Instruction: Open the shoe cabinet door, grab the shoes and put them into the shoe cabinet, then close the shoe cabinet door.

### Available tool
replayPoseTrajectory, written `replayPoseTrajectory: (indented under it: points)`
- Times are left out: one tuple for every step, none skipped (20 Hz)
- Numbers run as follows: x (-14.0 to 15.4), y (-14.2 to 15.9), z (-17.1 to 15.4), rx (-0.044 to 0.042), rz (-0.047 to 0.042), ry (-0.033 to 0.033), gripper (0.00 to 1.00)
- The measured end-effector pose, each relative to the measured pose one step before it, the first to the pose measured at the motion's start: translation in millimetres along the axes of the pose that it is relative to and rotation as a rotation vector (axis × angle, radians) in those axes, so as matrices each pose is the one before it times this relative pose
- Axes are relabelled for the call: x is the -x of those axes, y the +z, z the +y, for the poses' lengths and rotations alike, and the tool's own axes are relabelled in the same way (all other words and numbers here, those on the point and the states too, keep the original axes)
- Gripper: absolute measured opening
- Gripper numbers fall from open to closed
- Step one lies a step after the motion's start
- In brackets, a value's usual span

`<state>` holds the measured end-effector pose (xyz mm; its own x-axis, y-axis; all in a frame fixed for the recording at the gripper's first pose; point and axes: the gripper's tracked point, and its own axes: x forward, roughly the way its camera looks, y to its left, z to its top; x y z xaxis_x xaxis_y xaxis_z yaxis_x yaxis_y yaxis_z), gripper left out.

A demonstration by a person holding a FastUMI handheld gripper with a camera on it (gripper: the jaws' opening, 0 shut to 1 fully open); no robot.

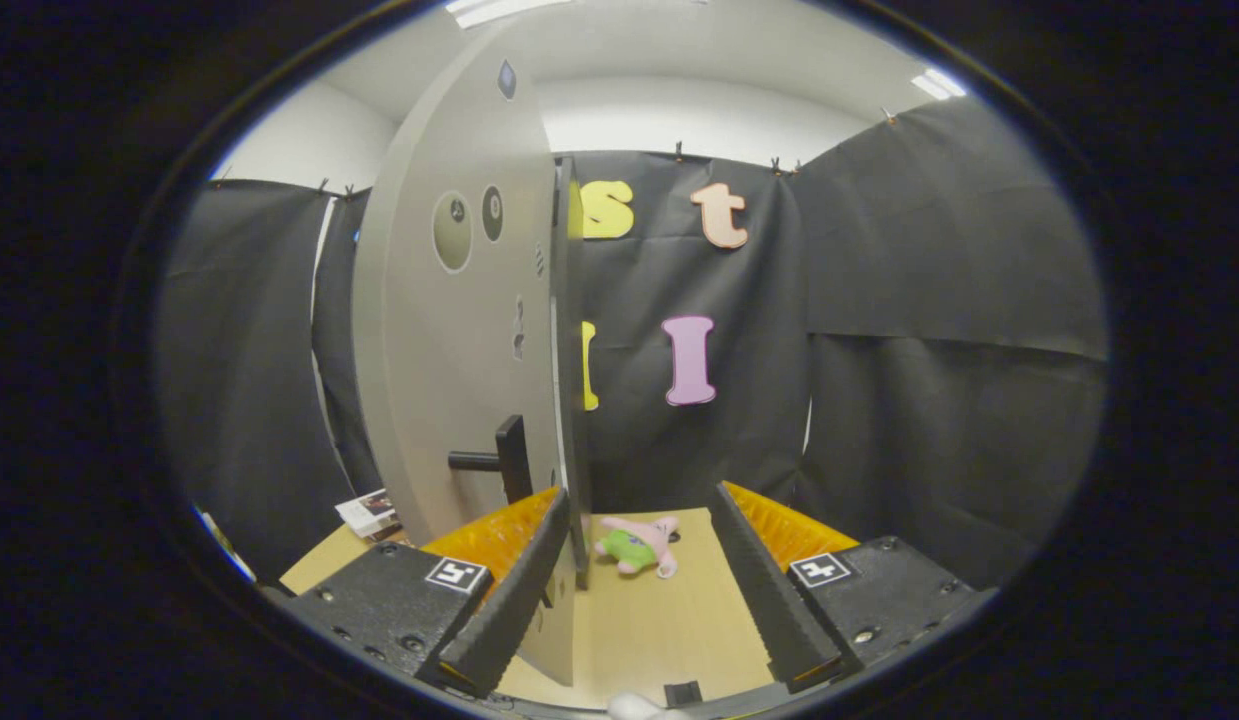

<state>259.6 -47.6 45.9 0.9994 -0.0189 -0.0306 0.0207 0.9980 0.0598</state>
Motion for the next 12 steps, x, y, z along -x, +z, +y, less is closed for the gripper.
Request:
replayPoseTrajectory:
  points:
    - [0.99, -0.37, 3.72, 0.0002, 0.00102, -0.00704, 0.96]
    - [1.35, -0.58, 3.51, 0.0018, -0.00079, -0.00972, 0.95]
    - [2.8, -0.3, 4.24, -0.00148, -0.0006, -0.01039, 0.95]
    - [0.9, -1.1, 4.46, -0.00151, 0.00034, -0.00826, 0.95]
    - [1.64, 0.71, 5.55, -0.00309, 0.00028, -0.00519, 0.95]
    - [1.62, -0.89, 6.38, -0.00298, -0.00074, -0.00407, 0.95]
    - [1.51, -0.7, 6.68, 0.00004, -0.00011, -0.00331, 0.95]
    - [0.61, -0.47, 7.31, 0.00115, -0.00069, -0.00263, 0.95]
    - [1.53, -0.7, 7.98, 0.00055, -0.0013, -0.00199, 0.95]
    - [0.91, -0.15, 7.61, -0.00078, -0.00277, -0.00177, 0.95]
    - [0.67, 0.3, 8.91, -0.00155, -0.00292, 0.00108, 0.95]
    - [0.48, -1.06, 8.17, 0.00191, -0.00044, 0.00524, 0.95]
